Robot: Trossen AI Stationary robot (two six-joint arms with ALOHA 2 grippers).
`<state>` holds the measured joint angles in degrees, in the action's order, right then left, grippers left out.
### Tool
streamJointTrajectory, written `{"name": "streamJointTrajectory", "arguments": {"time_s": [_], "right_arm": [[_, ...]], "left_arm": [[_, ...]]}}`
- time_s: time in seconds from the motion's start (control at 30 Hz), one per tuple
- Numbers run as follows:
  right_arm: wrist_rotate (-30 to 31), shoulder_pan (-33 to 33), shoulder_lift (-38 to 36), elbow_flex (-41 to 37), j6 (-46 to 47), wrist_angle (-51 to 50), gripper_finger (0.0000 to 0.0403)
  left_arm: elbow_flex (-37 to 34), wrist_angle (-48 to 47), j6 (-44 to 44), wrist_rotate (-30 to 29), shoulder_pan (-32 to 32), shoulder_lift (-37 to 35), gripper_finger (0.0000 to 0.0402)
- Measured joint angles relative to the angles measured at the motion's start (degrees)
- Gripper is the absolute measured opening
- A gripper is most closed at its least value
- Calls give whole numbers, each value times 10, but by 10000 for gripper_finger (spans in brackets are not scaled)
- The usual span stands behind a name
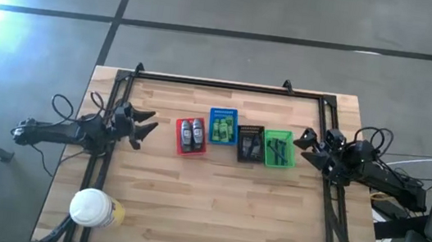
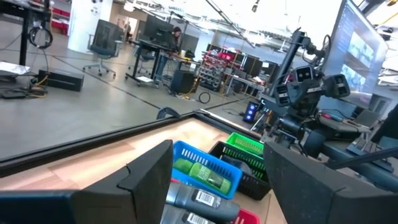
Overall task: Pick & Place Travel size toiletries
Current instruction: Return to Home Position
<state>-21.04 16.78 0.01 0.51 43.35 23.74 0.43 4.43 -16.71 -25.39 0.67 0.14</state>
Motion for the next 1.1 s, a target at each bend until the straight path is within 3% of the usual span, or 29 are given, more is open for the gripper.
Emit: {"name": "streamJointTrajectory", "arguments": {"time_s": [0.43,1.1], "right_arm": [[0,0,0,0,0,-10,236],[0,-44,1,0,0,-24,294]], "left_arm": [[1,-1,0,0,0,0,255],[2,-2,0,0,0,0,255]]}}
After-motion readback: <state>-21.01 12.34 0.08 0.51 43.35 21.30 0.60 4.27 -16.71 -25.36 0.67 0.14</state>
